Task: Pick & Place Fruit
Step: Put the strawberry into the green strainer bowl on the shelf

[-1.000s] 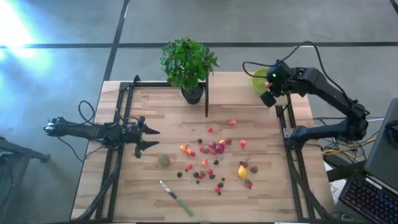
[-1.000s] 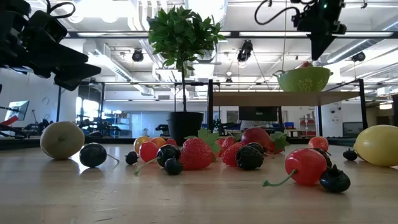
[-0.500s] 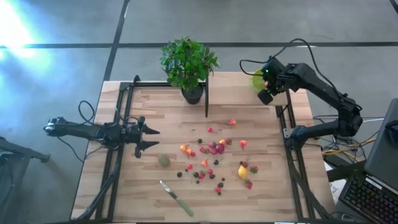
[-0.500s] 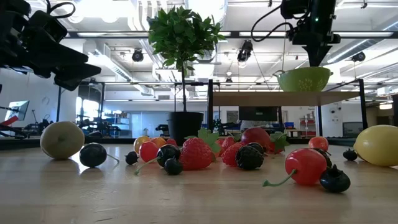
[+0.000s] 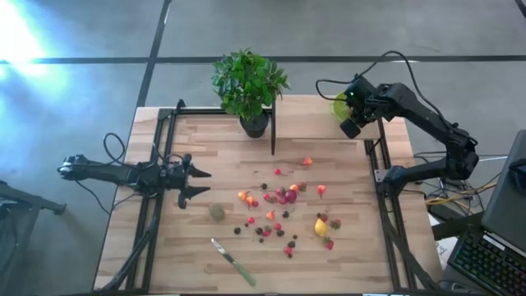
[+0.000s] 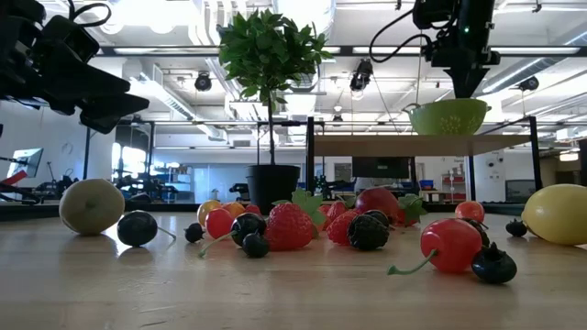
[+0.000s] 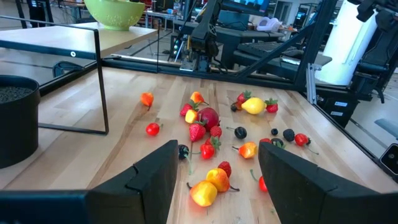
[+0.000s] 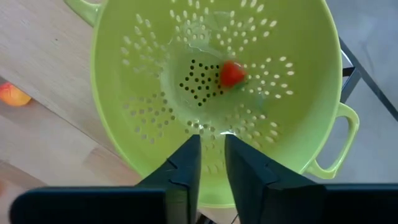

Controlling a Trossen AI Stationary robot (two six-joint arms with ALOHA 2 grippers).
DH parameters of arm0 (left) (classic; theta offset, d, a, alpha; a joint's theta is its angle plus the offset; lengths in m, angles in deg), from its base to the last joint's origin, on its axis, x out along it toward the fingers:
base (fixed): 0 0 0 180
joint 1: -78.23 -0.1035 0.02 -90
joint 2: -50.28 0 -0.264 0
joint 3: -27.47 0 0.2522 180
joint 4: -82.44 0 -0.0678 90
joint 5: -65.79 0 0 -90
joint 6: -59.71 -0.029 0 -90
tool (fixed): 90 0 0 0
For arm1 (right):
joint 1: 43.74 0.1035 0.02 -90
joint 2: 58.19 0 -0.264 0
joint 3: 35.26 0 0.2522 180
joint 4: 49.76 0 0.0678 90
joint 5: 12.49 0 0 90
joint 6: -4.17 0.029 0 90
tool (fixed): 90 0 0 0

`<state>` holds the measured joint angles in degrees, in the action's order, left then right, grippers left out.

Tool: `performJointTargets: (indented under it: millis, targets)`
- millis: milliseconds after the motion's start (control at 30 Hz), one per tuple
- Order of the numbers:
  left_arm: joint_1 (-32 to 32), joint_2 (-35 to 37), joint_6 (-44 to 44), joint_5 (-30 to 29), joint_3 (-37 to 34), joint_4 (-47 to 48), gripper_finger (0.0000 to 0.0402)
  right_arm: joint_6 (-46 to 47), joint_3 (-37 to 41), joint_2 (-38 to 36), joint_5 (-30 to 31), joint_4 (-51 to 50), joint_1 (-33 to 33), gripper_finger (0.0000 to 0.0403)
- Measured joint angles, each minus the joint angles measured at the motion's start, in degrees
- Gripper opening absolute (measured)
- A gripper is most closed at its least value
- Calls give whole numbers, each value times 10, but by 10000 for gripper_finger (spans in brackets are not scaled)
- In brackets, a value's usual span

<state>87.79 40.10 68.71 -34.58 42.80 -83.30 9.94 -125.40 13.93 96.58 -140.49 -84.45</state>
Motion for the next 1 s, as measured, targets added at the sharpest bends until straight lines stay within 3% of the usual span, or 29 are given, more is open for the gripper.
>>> performJointTargets:
  millis: [267, 467, 667, 1000]
  targets:
    - [0, 0, 0, 0, 0, 0, 229, -1, -34, -5, -2, -5, 5, 121]
    - [0, 0, 0, 0, 0, 0, 229, 8, -79, -20, -41, -4, 42, 133]
    - [0, 0, 0, 0, 0, 0, 229, 38, -99, -35, -44, -3, 127, 112]
    - [0, 0, 0, 0, 0, 0, 229, 138, -70, -38, -46, -5, 325, 59]
